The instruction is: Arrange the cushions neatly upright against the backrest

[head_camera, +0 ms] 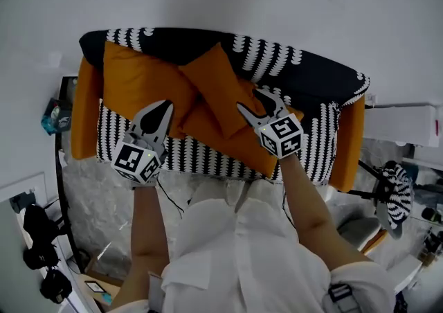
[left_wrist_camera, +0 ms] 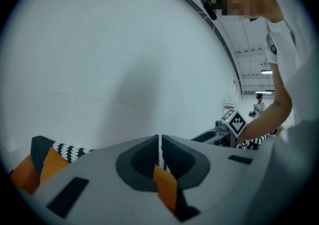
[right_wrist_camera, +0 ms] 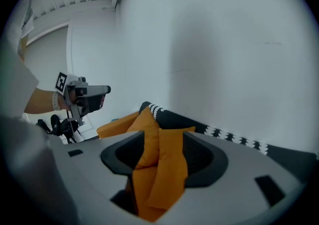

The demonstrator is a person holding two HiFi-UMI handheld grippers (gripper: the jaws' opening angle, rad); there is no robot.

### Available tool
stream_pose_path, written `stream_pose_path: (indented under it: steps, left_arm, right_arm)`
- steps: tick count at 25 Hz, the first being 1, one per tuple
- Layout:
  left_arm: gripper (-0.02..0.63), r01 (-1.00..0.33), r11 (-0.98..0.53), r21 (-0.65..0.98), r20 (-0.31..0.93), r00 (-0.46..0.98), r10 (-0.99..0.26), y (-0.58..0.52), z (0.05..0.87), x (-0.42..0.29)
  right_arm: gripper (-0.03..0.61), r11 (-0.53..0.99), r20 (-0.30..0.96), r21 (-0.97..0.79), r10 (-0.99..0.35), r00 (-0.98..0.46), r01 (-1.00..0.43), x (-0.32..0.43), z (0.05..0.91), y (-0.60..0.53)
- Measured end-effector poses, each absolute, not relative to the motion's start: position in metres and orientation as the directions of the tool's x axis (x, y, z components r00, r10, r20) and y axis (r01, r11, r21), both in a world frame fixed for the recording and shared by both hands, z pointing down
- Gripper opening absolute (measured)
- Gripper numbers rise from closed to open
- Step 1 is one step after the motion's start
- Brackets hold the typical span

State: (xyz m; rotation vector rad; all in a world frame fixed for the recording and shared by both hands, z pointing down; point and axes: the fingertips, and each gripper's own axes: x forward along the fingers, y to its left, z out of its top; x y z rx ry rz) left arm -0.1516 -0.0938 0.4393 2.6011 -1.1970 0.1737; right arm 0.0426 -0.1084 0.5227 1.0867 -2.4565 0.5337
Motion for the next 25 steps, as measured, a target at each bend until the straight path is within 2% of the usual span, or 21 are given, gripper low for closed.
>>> stream_pose_path:
  steps: [9,16,25]
  left_arm:
    - [0.02,-0.765,-0.608,0.213,0.276,0.644,-0.713,-0.119,0.479,-0.148]
    - [0.026,-0.766,-0.603,0.222,0.308,0.642,-0.703,-0.131,0.497,-0.148]
    - [0.032,-0.755,-0.618,0.22,0.336,0.653,-0.679,-0.155,0.515,-0.144]
  right_arm:
    - [0.289,0.611,0.634,-0.239,-0.49,-0.598,-0.755,0.024,0.614,-0.142]
    - [0.307,0.498,0.694,-0.331,-0.447,-0.565,-0.801,0.03,0.67,-0.165]
    - [0.316,0.556,0.772,-0.298,-0.337,-0.538,-0.776,0.012,0.713,-0.176]
